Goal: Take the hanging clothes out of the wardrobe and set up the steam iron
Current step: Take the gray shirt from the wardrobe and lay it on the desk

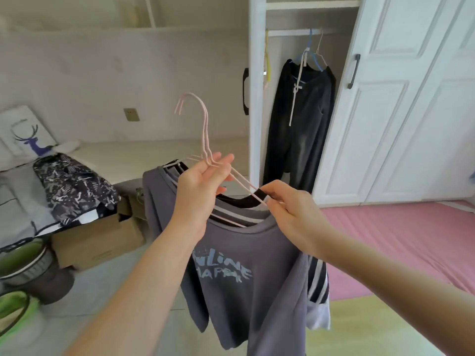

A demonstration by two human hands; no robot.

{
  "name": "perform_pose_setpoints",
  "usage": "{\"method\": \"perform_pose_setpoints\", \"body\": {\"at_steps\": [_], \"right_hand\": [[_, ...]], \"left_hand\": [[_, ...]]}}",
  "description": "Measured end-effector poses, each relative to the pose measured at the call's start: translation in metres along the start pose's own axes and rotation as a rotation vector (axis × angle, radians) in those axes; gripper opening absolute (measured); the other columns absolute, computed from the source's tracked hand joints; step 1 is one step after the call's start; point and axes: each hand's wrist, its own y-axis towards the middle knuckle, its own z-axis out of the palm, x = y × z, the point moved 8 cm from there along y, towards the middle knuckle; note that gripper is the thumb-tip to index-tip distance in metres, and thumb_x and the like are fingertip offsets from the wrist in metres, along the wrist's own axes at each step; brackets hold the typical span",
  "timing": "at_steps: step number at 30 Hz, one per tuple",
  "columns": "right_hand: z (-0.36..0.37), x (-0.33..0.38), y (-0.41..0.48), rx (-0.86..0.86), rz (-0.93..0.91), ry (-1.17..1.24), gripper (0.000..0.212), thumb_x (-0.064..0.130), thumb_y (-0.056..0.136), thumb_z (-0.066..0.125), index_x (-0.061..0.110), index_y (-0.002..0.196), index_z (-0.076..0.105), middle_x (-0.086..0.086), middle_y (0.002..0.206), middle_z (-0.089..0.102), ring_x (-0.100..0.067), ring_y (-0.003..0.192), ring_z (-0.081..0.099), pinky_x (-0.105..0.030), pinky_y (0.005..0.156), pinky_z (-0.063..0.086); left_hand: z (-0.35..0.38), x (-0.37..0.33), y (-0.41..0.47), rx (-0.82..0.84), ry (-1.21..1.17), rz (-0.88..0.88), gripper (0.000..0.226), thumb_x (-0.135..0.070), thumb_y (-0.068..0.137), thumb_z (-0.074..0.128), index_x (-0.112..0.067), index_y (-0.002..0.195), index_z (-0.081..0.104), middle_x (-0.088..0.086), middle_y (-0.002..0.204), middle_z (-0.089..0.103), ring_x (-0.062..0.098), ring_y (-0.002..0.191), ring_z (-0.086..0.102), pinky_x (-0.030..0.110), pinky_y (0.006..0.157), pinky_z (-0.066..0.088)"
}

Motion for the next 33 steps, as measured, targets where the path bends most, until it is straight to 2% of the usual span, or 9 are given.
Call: {"method": "perform_pose_setpoints", "body": {"at_steps": [2,6,11,16,21,26,28,30,33], "right_hand": [[0.021,0.012,0.008,0.049,-0.033,-0.048,0.021,0.018,0.098,0.042,0.027,0.111,0.055,0.003,0.077,0.062,-0.007,0.053,0.049,-0.020,0.046,0.039],[0.073,0.038,0.028,0.104,-0.112,-0.108,0.021,0.029,0.097,0.045,0.026,0.115,0.054,0.006,0.092,0.063,-0.014,0.079,0.058,-0.036,0.074,0.050],[0.148,0.066,0.057,0.151,-0.165,-0.129,0.017,0.031,0.098,0.047,0.017,0.104,0.053,0.003,0.081,0.059,-0.016,0.073,0.054,-0.035,0.067,0.046],[0.218,0.088,0.087,0.185,-0.166,-0.116,0.017,0.032,0.098,0.048,0.017,0.094,0.054,0.001,0.077,0.060,-0.014,0.066,0.051,-0.027,0.058,0.040],[0.281,0.108,0.107,0.225,-0.167,-0.078,0.017,0.028,0.098,0.047,0.014,0.093,0.055,-0.004,0.081,0.064,-0.023,0.072,0.057,-0.043,0.067,0.050],[0.335,0.121,0.123,0.258,-0.141,-0.018,0.014,0.026,0.099,0.047,0.019,0.087,0.050,0.003,0.068,0.053,-0.015,0.061,0.045,-0.033,0.061,0.042],[0.352,0.124,0.129,0.269,-0.123,0.005,0.014,0.025,0.098,0.049,0.020,0.085,0.050,0.007,0.064,0.048,-0.011,0.057,0.040,-0.027,0.058,0.036],[0.367,0.128,0.137,0.283,-0.114,0.029,0.015,0.025,0.098,0.050,0.020,0.084,0.051,0.007,0.063,0.048,-0.010,0.057,0.040,-0.026,0.059,0.035],[0.386,0.132,0.151,0.313,-0.110,0.045,0.014,0.024,0.097,0.051,0.019,0.084,0.053,0.006,0.064,0.049,-0.010,0.057,0.040,-0.025,0.059,0.036]], "left_hand": [[-0.023,0.003,-0.003,-0.066,0.057,0.017,0.020,-0.021,0.091,0.061,-0.026,0.108,0.071,-0.014,0.130,0.056,-0.001,0.089,0.066,0.021,0.074,0.049],[-0.067,0.008,-0.011,-0.175,0.141,0.049,0.025,-0.020,0.090,0.062,-0.018,0.115,0.069,-0.015,0.127,0.053,-0.012,0.094,0.061,0.013,0.078,0.050],[-0.140,0.015,-0.011,-0.289,0.257,0.063,0.029,-0.022,0.090,0.063,-0.018,0.119,0.067,-0.027,0.109,0.053,-0.004,0.109,0.059,0.025,0.098,0.048],[-0.213,0.026,-0.010,-0.339,0.282,0.029,0.026,-0.023,0.090,0.063,-0.022,0.116,0.066,-0.014,0.123,0.056,0.012,0.119,0.058,0.037,0.104,0.045],[-0.276,0.036,-0.004,-0.338,0.360,0.012,0.032,-0.025,0.092,0.059,-0.018,0.124,0.061,-0.026,0.114,0.056,0.011,0.119,0.057,0.039,0.105,0.043],[-0.331,0.051,0.004,-0.282,0.450,-0.014,0.035,-0.026,0.095,0.056,-0.017,0.129,0.059,-0.037,0.110,0.053,0.000,0.121,0.052,0.033,0.108,0.040],[-0.349,0.056,0.006,-0.253,0.490,-0.026,0.036,-0.024,0.095,0.055,-0.018,0.131,0.057,-0.041,0.108,0.051,-0.013,0.114,0.049,0.022,0.105,0.040],[-0.368,0.061,0.009,-0.236,0.530,-0.037,0.036,-0.024,0.095,0.055,-0.021,0.132,0.055,-0.032,0.115,0.056,-0.018,0.102,0.052,0.007,0.094,0.039],[-0.396,0.064,0.016,-0.216,0.634,-0.023,0.034,-0.023,0.095,0.056,-0.026,0.128,0.058,-0.028,0.116,0.055,-0.021,0.098,0.050,0.000,0.086,0.037]]}}
